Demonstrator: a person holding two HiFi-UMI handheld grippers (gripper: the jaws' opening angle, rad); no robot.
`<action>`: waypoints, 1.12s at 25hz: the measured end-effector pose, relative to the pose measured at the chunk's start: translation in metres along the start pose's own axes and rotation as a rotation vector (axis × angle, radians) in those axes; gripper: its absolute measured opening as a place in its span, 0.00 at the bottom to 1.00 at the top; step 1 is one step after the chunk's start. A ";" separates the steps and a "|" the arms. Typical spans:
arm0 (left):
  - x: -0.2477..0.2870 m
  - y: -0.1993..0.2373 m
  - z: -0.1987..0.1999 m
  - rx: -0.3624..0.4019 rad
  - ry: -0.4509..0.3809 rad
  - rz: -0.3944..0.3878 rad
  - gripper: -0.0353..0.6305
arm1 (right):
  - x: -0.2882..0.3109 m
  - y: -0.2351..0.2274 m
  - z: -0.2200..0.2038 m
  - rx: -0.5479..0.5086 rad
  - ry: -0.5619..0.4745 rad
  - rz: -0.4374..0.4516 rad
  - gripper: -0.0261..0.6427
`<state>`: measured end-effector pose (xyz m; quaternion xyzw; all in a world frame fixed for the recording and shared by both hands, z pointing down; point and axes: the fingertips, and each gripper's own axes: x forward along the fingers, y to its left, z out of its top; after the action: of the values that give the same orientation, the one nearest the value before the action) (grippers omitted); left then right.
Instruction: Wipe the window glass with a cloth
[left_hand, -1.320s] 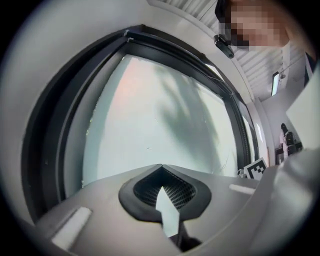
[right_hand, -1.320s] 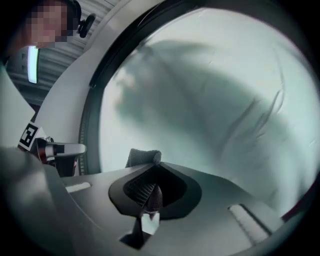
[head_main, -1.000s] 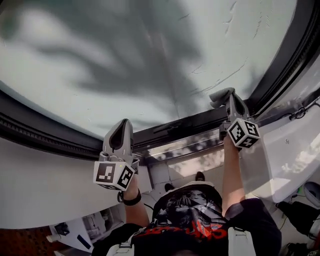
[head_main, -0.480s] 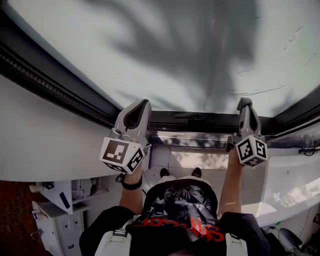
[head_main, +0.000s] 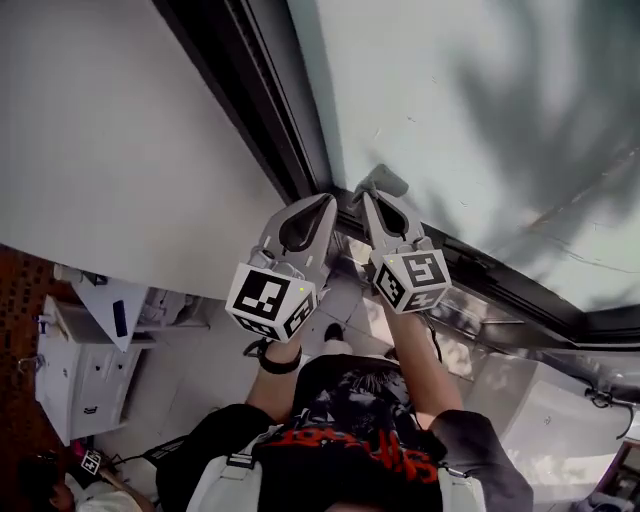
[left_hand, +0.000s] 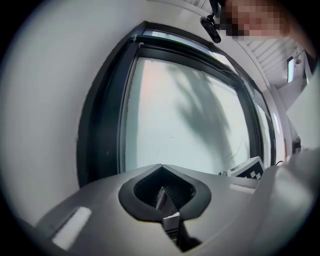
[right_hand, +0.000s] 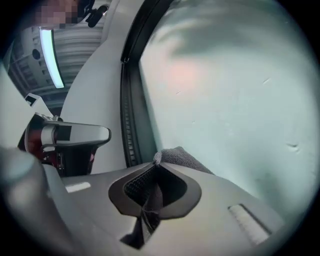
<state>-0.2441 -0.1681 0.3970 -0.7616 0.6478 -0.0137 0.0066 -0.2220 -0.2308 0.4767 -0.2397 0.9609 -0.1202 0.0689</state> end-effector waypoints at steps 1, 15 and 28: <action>-0.006 0.009 0.000 -0.004 0.004 0.024 0.02 | 0.012 0.011 0.000 -0.008 0.010 0.032 0.07; 0.048 -0.042 -0.023 -0.033 0.030 -0.152 0.02 | -0.146 -0.152 0.028 -0.074 -0.046 -0.467 0.07; 0.110 -0.162 -0.023 0.014 0.062 -0.288 0.02 | -0.538 -0.355 0.061 0.052 -0.194 -1.308 0.07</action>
<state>-0.0669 -0.2508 0.4262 -0.8459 0.5316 -0.0426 -0.0104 0.4185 -0.2896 0.5516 -0.7818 0.6035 -0.1381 0.0739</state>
